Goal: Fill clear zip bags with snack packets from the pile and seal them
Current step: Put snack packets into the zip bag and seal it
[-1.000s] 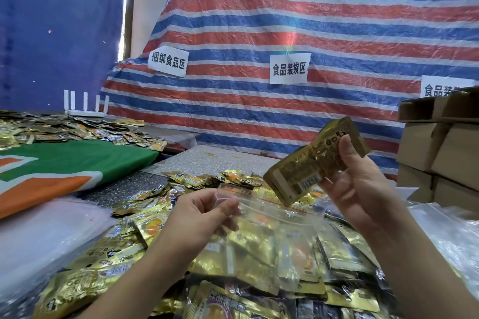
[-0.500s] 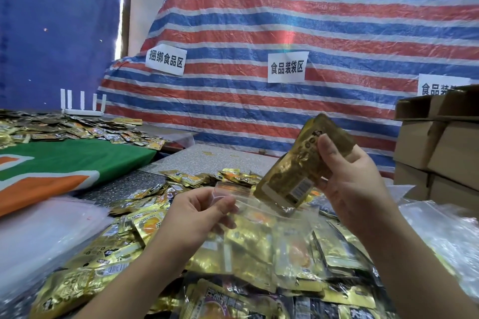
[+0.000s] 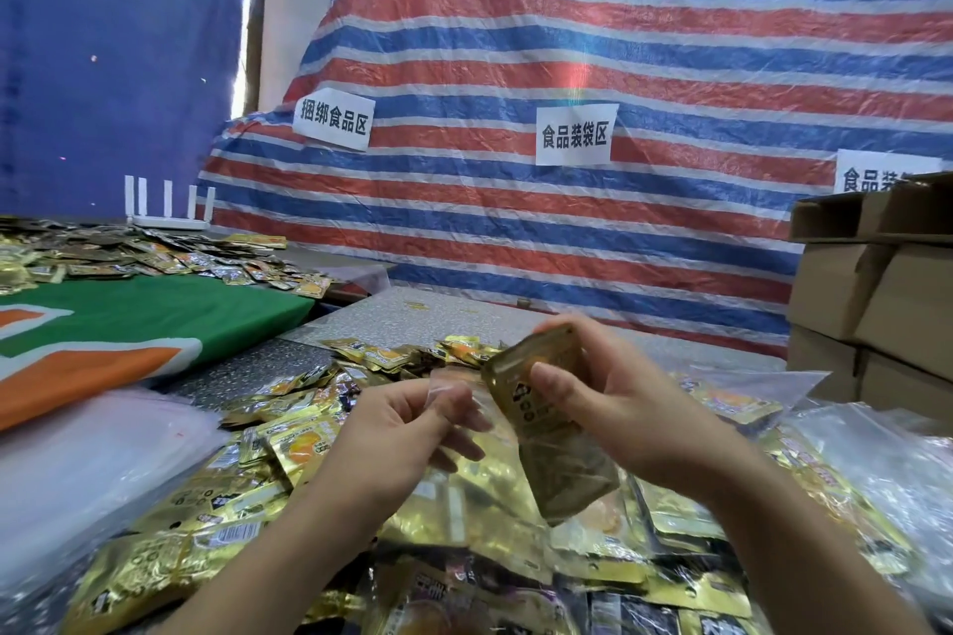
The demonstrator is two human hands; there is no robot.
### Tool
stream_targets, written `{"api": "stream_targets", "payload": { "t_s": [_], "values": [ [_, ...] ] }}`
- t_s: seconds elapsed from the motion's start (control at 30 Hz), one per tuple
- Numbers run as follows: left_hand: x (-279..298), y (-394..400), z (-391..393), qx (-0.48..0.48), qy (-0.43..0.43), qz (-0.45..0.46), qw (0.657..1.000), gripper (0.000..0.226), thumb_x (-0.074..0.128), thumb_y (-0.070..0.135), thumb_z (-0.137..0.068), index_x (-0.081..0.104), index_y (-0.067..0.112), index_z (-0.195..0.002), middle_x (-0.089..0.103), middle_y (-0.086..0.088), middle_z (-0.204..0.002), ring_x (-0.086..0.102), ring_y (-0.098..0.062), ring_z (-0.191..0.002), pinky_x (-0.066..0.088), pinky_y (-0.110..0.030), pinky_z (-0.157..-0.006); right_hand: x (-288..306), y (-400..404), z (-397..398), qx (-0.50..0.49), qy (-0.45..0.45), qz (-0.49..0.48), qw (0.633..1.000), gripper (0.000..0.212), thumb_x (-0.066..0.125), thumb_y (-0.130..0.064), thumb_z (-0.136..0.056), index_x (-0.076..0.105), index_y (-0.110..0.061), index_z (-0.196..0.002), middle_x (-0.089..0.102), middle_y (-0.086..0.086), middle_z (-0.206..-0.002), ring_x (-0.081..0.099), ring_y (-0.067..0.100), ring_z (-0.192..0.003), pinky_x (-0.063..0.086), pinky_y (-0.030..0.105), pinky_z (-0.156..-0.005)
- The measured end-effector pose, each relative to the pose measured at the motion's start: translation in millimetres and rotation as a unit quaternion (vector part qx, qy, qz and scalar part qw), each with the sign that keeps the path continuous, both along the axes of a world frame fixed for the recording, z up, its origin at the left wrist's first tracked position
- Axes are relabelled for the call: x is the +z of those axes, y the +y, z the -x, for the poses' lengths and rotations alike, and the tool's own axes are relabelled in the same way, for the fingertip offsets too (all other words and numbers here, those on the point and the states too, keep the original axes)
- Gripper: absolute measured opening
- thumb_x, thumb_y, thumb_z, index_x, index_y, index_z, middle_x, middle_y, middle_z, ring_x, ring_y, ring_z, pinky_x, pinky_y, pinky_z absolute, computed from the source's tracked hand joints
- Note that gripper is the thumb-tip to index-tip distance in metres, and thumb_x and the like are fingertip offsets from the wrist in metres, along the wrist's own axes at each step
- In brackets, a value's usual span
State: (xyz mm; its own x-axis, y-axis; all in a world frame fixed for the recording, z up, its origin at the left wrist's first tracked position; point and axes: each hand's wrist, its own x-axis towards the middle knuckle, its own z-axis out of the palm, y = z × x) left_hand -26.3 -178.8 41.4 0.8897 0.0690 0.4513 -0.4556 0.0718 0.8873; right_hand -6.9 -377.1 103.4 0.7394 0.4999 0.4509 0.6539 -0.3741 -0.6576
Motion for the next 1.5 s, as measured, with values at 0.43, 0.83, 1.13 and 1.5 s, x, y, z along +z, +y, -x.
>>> {"api": "stream_targets", "payload": {
  "t_s": [0.43,0.83,1.13,1.5],
  "values": [
    [-2.3,-1.9,5.1,-0.009,-0.022,-0.057,0.998,0.034,0.049,0.043,-0.086,0.077,0.032,-0.072,0.077,0.0,-0.078,0.074,-0.019,-0.072,0.056,-0.023,-0.059,1.2,2.1,2.9,-0.059,-0.092,0.126,0.986,0.006,0.056,-0.043,-0.096,0.058,-0.039,-0.1,0.069,-0.007,-0.088,0.065,0.008,-0.079,0.057,0.039,-0.07],
    [-4.3,-2.4,4.1,-0.017,-0.017,-0.061,0.998,0.039,0.052,0.041,-0.085,0.072,0.009,-0.077,0.076,-0.01,-0.08,0.074,-0.021,-0.074,0.057,-0.028,-0.061,4.9,2.0,6.6,-0.067,-0.084,0.161,0.981,0.009,0.056,-0.044,-0.097,0.059,-0.037,-0.102,0.07,-0.003,-0.088,0.065,0.013,-0.078,0.056,0.044,-0.071],
    [-3.9,-4.4,5.8,-0.052,-0.02,-0.075,0.996,0.035,0.049,0.047,-0.085,0.078,0.031,-0.076,0.077,-0.004,-0.082,0.074,-0.017,-0.077,0.058,-0.025,-0.063,11.0,-9.7,10.7,-0.028,-0.039,0.196,0.979,0.013,0.057,-0.045,-0.095,0.062,-0.039,-0.105,0.068,-0.01,-0.095,0.065,0.005,-0.088,0.06,0.038,-0.073],
    [-10.0,-6.4,3.2,-0.049,-0.043,-0.11,0.992,0.036,0.048,0.033,-0.096,0.078,0.018,-0.084,0.075,-0.009,-0.081,0.073,-0.026,-0.075,0.06,-0.035,-0.068,1.1,6.0,11.7,-0.036,-0.044,0.268,0.962,0.019,0.064,-0.045,-0.092,0.06,-0.035,-0.107,0.063,-0.015,-0.098,0.063,0.002,-0.086,0.057,0.021,-0.064]
  ]
}}
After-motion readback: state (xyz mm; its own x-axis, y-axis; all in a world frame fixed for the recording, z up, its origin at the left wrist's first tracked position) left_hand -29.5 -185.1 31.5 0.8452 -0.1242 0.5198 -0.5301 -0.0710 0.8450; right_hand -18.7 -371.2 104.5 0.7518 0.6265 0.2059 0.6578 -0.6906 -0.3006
